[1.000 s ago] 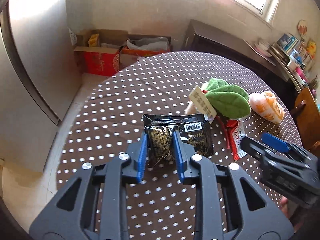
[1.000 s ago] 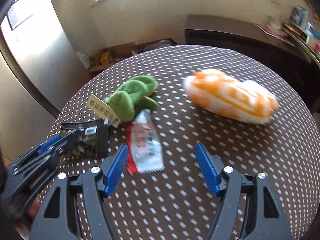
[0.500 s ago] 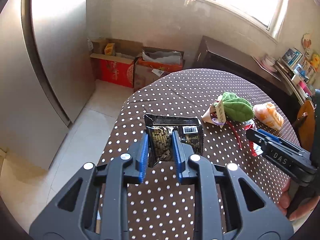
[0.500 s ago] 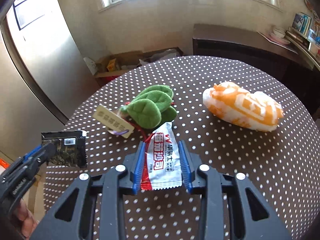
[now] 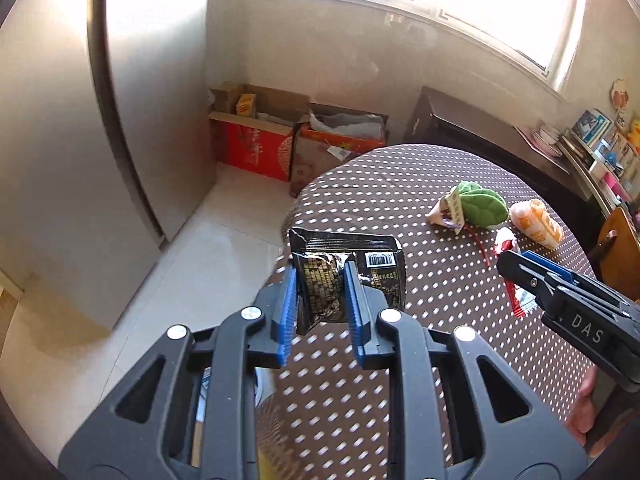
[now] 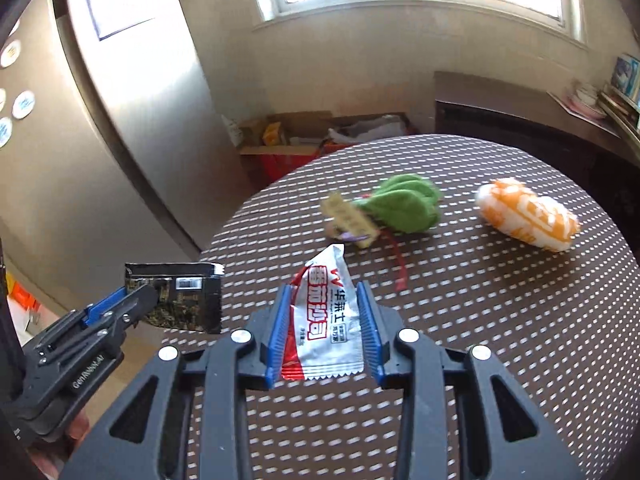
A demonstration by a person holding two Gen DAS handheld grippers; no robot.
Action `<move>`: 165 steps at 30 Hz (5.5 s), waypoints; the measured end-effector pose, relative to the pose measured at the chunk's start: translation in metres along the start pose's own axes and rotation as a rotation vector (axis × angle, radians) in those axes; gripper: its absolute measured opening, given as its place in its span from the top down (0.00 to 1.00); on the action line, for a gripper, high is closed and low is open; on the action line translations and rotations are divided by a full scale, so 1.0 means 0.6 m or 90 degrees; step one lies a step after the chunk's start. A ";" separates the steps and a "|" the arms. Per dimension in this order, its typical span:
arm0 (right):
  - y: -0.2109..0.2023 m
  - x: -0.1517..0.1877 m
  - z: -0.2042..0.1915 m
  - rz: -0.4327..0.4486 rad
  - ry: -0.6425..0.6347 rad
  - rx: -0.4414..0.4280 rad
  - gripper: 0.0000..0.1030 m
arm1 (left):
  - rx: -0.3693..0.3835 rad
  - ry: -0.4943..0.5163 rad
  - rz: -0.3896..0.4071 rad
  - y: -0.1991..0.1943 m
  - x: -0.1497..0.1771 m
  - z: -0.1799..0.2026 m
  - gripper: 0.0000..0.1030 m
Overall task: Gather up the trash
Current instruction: 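Carry the black bag and red-white wrapper over the bucket and open both grippers, then grasp the green plush leaf toy with the left gripper while the right gripper grasps the orange-white bread bag, then carry the leaf toy and bread bag over the bucket and open both grippers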
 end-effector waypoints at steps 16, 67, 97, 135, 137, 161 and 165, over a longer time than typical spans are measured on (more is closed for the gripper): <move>0.003 0.082 -0.241 -0.045 -0.131 -0.092 0.68 | -0.091 -0.083 -0.003 -0.091 0.084 -0.175 0.78; 0.117 0.167 -0.388 -0.154 -0.205 -0.133 0.25 | -0.205 -0.151 -0.080 -0.115 0.225 -0.333 0.38; 0.024 0.043 0.106 -0.074 0.019 0.025 0.19 | -0.035 0.112 -0.054 0.017 0.038 0.109 0.14; 0.106 -0.113 0.294 -0.012 0.017 0.096 0.69 | 0.083 0.180 -0.044 0.234 -0.098 0.268 0.80; 0.092 -0.110 0.284 0.000 0.018 0.085 0.69 | 0.080 0.175 -0.032 0.220 -0.097 0.264 0.80; -0.009 -0.020 0.043 0.021 -0.020 -0.029 0.69 | 0.017 0.076 0.033 0.015 -0.027 0.059 0.80; -0.017 0.002 -0.017 0.018 -0.041 -0.055 0.68 | 0.007 0.049 0.039 -0.020 -0.009 0.003 0.80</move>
Point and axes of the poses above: each gripper's, at about its wrist camera, not at the fingertips, and y roughly the way its jaws point, z to its right, x to its underside, the point moved 3 cm from there along y, roughly the way its jaws point
